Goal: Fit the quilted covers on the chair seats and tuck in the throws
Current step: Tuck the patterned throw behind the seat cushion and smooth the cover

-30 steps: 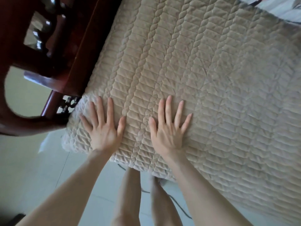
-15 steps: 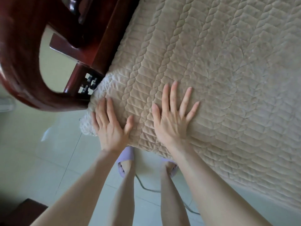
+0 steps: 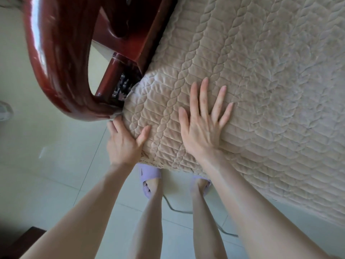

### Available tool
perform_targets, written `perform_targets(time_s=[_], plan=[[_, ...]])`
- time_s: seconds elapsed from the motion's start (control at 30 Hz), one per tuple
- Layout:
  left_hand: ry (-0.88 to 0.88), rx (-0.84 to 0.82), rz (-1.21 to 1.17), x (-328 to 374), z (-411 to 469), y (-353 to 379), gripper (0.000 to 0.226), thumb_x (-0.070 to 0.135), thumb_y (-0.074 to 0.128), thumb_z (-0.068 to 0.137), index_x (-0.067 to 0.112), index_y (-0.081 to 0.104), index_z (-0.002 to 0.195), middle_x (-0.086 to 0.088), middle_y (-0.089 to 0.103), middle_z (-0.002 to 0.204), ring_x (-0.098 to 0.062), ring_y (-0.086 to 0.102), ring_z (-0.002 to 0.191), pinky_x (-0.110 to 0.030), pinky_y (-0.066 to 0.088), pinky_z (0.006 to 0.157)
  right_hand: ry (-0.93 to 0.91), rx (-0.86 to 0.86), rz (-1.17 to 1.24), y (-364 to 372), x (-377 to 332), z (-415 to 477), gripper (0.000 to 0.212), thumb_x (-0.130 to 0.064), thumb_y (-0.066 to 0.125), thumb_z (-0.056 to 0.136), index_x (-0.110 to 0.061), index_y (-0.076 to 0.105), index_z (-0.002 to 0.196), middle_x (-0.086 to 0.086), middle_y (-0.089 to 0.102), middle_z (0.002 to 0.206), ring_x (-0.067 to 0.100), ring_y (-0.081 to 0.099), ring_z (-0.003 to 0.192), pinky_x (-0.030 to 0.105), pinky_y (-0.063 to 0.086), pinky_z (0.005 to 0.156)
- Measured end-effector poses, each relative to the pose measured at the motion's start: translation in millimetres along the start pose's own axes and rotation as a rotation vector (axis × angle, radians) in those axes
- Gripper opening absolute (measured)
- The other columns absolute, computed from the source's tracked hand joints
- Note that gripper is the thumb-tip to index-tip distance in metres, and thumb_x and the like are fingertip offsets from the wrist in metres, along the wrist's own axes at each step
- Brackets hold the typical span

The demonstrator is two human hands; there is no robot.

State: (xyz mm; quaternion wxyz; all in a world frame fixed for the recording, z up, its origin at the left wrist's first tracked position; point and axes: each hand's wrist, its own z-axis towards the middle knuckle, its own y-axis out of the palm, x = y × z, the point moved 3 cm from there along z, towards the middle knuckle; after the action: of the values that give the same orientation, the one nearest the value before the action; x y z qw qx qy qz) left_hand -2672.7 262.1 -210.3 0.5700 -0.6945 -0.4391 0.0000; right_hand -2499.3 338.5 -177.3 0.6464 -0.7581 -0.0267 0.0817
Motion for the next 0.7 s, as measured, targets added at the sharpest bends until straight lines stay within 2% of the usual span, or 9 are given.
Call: perform_targets(time_s=[0.1,0.23,0.43,0.5,0.57,0.7], plan=[[0.048,-0.041,0.040,-5,7,-6,0.105,0.080,0.036,0.065,-0.001,0.037,0.131,-0.025,0.049,0.128,-0.052,0.057,0.096,-0.050,0.043,0.073,-0.003,-0.020,0.018,2,-11,-2,0.061,-0.047,0.028,0.100,-0.020,0.019,0.154,0.004,0.011,0.162,0.043,0.002,0.147,0.064,0.003,0.114],[0.054,-0.021,0.036,-17,9,-12,0.095,0.079,0.033,0.066,0.000,0.042,0.120,-0.029,0.057,0.117,-0.052,0.058,0.092,-0.048,0.042,0.071,-0.027,-0.023,0.008,3,-19,-5,0.061,-0.046,0.030,0.099,-0.019,0.021,0.154,0.003,0.013,0.162,0.043,0.003,0.147,0.065,0.004,0.113],[-0.035,0.058,0.123,-22,0,-3,0.091,0.078,0.025,0.079,-0.005,0.046,0.109,-0.030,0.051,0.109,-0.051,0.055,0.091,-0.046,0.035,0.066,-0.084,-0.036,0.058,3,-18,-7,0.062,-0.046,0.030,0.098,-0.021,0.019,0.154,-0.001,0.013,0.162,0.033,0.003,0.149,0.061,0.002,0.115],[-0.006,0.132,0.156,-15,-11,0,0.081,0.066,0.028,0.092,-0.007,0.048,0.121,-0.030,0.051,0.112,-0.045,0.050,0.100,-0.049,0.035,0.081,-0.093,-0.037,0.055,1,-8,-10,0.062,-0.044,0.033,0.098,-0.020,0.021,0.154,0.000,0.016,0.162,0.027,0.009,0.149,0.060,0.004,0.115],[0.050,0.199,0.211,2,-26,4,0.062,0.046,0.036,0.096,-0.002,0.043,0.135,-0.030,0.049,0.126,-0.038,0.042,0.110,-0.047,0.026,0.094,-0.052,-0.043,0.045,-4,13,-11,0.061,-0.044,0.032,0.098,-0.021,0.021,0.154,0.001,0.016,0.162,0.025,0.011,0.149,0.061,0.005,0.114],[0.342,0.151,0.238,63,-31,21,0.061,0.040,0.042,0.095,0.006,0.036,0.145,-0.026,0.038,0.146,-0.037,0.030,0.136,-0.049,0.019,0.112,0.066,-0.053,0.017,-15,77,-4,0.061,-0.047,0.026,0.099,-0.023,0.017,0.155,0.003,0.013,0.162,0.031,0.007,0.149,0.066,0.005,0.113]])
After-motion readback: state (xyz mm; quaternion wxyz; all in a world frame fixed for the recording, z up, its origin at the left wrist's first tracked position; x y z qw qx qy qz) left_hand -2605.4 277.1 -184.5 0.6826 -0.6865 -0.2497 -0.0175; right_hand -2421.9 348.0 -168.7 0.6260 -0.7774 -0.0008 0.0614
